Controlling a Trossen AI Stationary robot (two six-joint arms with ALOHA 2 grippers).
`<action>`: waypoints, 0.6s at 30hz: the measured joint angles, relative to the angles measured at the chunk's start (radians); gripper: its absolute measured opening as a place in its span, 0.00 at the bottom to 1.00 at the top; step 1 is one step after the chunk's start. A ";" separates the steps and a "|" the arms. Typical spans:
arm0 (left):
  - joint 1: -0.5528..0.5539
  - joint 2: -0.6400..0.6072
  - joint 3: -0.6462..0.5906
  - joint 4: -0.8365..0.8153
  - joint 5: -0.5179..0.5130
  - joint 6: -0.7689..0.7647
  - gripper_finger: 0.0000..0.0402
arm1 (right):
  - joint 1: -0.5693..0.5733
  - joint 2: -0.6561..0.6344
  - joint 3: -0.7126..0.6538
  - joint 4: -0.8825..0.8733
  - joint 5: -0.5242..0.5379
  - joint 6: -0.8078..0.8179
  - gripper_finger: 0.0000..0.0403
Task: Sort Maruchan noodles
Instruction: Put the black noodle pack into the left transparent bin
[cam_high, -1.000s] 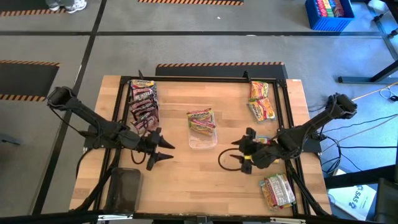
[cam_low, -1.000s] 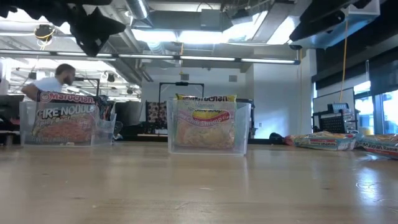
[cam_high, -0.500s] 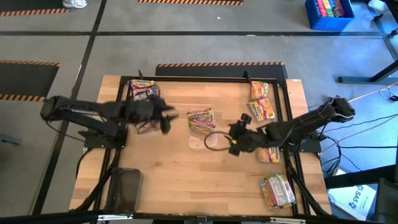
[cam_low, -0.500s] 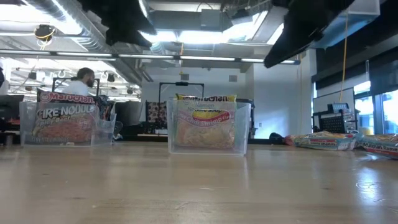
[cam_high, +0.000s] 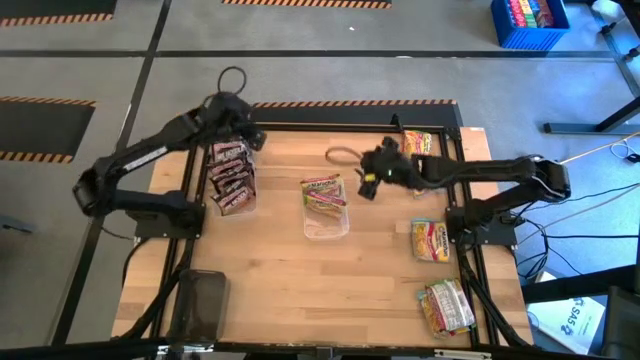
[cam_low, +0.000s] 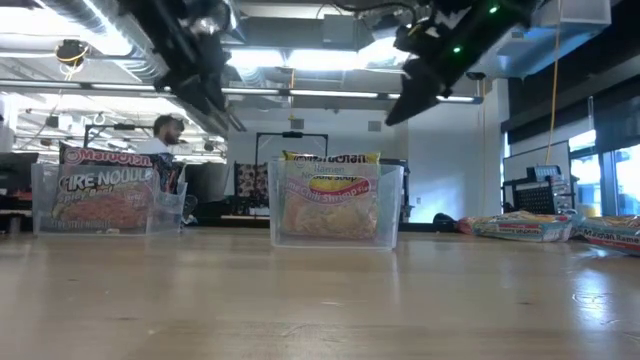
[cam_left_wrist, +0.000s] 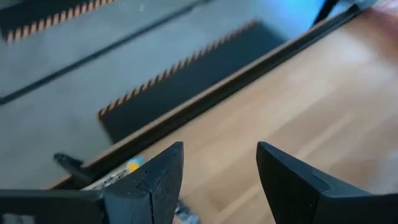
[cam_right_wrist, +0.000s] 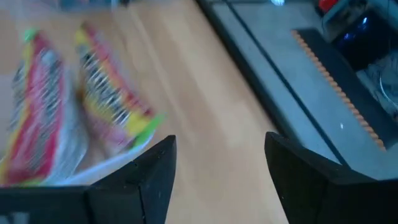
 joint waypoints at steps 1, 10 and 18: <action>0.026 0.034 0.011 -0.013 0.009 0.007 0.49 | -0.030 0.000 0.000 0.036 -0.028 -0.030 0.56; 0.199 0.337 0.155 -0.179 0.023 0.008 0.49 | -0.170 0.040 0.000 0.148 -0.316 -0.150 0.56; 0.241 0.513 0.229 -0.224 0.058 0.006 0.49 | -0.168 0.140 0.000 0.134 -0.360 -0.205 0.56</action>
